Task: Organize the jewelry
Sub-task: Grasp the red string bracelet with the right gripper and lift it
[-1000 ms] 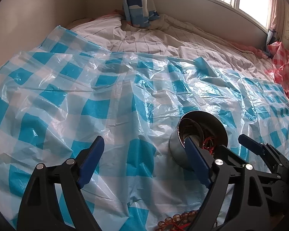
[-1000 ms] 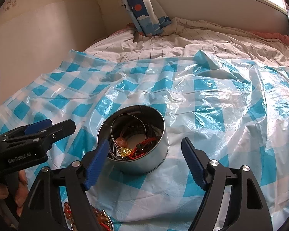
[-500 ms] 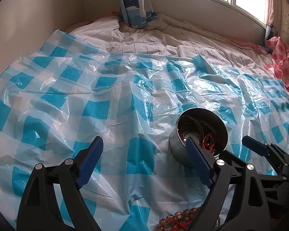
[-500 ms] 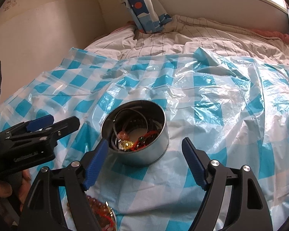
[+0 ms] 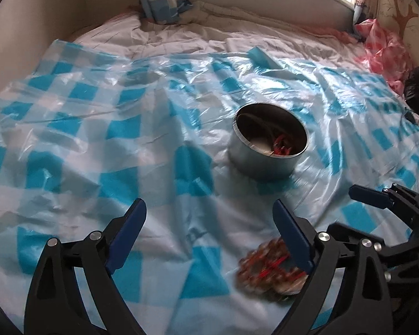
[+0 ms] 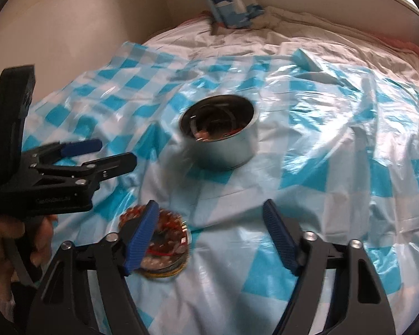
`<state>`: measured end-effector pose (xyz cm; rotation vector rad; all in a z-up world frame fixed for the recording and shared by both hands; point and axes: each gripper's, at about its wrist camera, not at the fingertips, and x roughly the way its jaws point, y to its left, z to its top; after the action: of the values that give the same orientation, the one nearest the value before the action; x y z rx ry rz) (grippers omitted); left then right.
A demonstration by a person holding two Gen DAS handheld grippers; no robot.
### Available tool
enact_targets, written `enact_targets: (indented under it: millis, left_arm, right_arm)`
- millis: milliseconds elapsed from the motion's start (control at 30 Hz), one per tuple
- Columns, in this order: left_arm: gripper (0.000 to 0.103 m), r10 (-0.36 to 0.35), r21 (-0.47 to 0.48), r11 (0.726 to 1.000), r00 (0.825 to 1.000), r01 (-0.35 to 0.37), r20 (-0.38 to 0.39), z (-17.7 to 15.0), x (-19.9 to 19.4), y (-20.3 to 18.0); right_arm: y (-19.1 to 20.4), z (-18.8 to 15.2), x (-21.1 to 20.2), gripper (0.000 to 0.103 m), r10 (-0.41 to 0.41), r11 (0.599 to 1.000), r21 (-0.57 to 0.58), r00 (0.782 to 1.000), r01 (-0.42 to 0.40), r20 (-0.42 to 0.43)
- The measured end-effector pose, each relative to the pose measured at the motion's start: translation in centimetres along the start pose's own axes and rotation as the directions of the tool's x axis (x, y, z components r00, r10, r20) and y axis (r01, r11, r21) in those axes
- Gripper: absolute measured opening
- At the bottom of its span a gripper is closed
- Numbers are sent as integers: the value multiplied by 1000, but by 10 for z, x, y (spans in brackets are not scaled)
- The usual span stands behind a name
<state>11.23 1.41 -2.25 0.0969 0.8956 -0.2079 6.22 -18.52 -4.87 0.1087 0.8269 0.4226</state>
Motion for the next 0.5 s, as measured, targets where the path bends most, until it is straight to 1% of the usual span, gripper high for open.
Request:
enact_targets:
  millis: [33, 100, 167, 233, 267, 367, 400, 500]
  left_arm:
    - [88, 0, -19, 1000, 1000, 0, -5, -3, -1, 5]
    - [88, 0, -45, 999, 1000, -1, -6, -5, -5, 13]
    - [89, 4, -68, 998, 1000, -3, 3, -5, -10, 20]
    - [89, 4, -91, 996, 1000, -4, 7, -5, -12, 26]
    - [89, 7, -100, 995, 1000, -6, 7, -6, -13, 29]
    - [89, 9, -109, 994, 1000, -8, 7, -6, -15, 32]
    - [89, 9, -109, 994, 1000, -8, 7, -7, -16, 31]
    - [89, 5, -108, 994, 1000, -4, 7, -7, -17, 28]
  right_arm:
    - [4, -1, 3, 53, 7, 1000, -16, 1000, -8, -11]
    - [11, -6, 10, 37, 18, 999, -39, 999, -20, -48]
    - [16, -10, 16, 31, 23, 998, -54, 997, -27, -74]
    - [20, -12, 19, 22, 27, 997, -69, 996, -33, -86]
    - [21, -14, 20, 16, 31, 997, -72, 995, -37, -94]
    - [22, -19, 16, 10, 37, 997, -63, 995, -43, -93]
    - [22, -20, 13, 4, 38, 997, -61, 995, -44, -90]
    - [20, -25, -2, 4, 40, 998, -39, 998, -42, -55]
